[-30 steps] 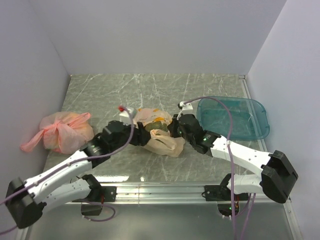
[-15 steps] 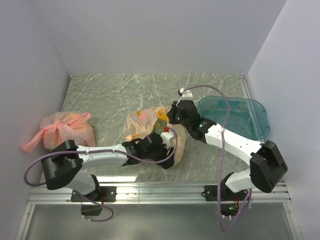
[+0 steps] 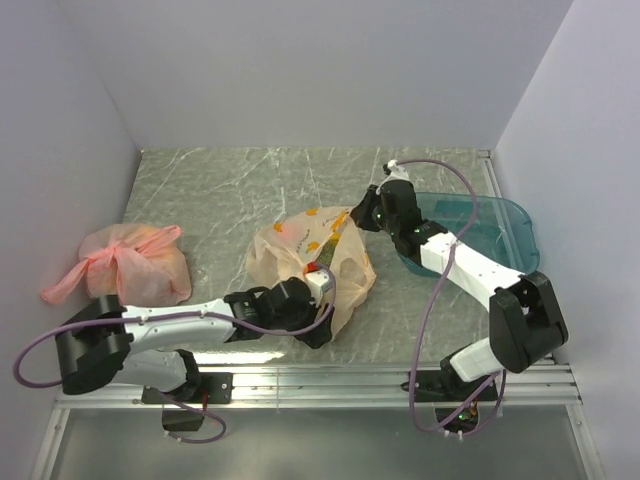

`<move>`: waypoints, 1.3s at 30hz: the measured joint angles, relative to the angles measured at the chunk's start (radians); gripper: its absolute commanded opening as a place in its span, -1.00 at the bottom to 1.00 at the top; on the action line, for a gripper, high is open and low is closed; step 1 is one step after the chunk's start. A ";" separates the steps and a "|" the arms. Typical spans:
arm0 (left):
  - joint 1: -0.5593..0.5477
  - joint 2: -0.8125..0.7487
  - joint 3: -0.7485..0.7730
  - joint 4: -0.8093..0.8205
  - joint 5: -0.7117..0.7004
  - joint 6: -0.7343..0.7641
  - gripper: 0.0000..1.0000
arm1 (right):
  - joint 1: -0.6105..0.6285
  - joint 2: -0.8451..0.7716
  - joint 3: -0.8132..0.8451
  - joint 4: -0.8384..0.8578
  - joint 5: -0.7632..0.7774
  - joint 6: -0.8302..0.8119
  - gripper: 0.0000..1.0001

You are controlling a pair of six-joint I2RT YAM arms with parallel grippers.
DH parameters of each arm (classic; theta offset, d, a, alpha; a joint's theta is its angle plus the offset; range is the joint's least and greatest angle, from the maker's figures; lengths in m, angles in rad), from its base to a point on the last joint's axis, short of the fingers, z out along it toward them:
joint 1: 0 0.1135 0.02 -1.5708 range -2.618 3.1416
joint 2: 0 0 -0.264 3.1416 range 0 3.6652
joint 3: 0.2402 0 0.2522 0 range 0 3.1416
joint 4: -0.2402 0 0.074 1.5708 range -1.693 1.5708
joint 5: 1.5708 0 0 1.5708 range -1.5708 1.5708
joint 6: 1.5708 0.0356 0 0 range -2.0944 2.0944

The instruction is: Untie the knot of the plastic bag and take out the fruit

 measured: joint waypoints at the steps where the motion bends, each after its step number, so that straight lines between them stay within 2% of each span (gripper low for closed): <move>1: 0.000 -0.018 0.000 -0.003 -0.011 -0.006 0.69 | 0.004 -0.005 0.000 -0.002 -0.016 -0.005 -0.29; 3: 0.000 -0.069 0.000 -0.005 -0.044 -0.024 0.79 | 0.014 -0.026 0.000 -0.018 -0.033 -0.029 0.01; 6: -0.001 -0.166 0.008 -0.011 -0.095 -0.043 0.87 | 0.034 -0.098 -0.001 -0.055 -0.039 -0.058 0.18; 10: -0.001 -0.254 0.042 -0.009 -0.170 -0.063 0.91 | 0.091 -0.219 -0.001 -0.103 -0.007 -0.085 0.25; 14: -0.001 -0.275 0.069 -0.010 -0.270 -0.079 0.86 | 0.188 -0.274 -0.004 -0.143 0.068 -0.092 0.24; 18: 0.000 -0.266 0.071 -0.009 -0.380 -0.095 0.86 | 0.274 -0.253 -0.047 -0.163 0.143 -0.073 0.06; 22: 0.021 -0.239 0.062 0.002 -0.535 -0.140 0.87 | 0.288 -0.227 -0.163 -0.163 0.204 -0.024 -0.13; 26: 0.117 -0.205 0.026 -0.029 -0.647 -0.219 0.86 | 0.265 -0.227 -0.310 -0.192 0.255 0.041 -0.23; 30: 0.208 -0.188 -0.021 -0.075 -0.676 -0.276 0.86 | 0.231 -0.256 -0.398 -0.211 0.275 0.081 -0.21; 33: 0.214 -0.191 -0.045 -0.093 -0.671 -0.297 0.88 | 0.227 -0.293 -0.403 -0.216 0.275 0.076 -0.10; 39: 0.216 -0.247 -0.050 -0.072 -0.584 -0.267 0.93 | 0.263 -0.375 -0.328 -0.230 0.232 -0.005 -0.09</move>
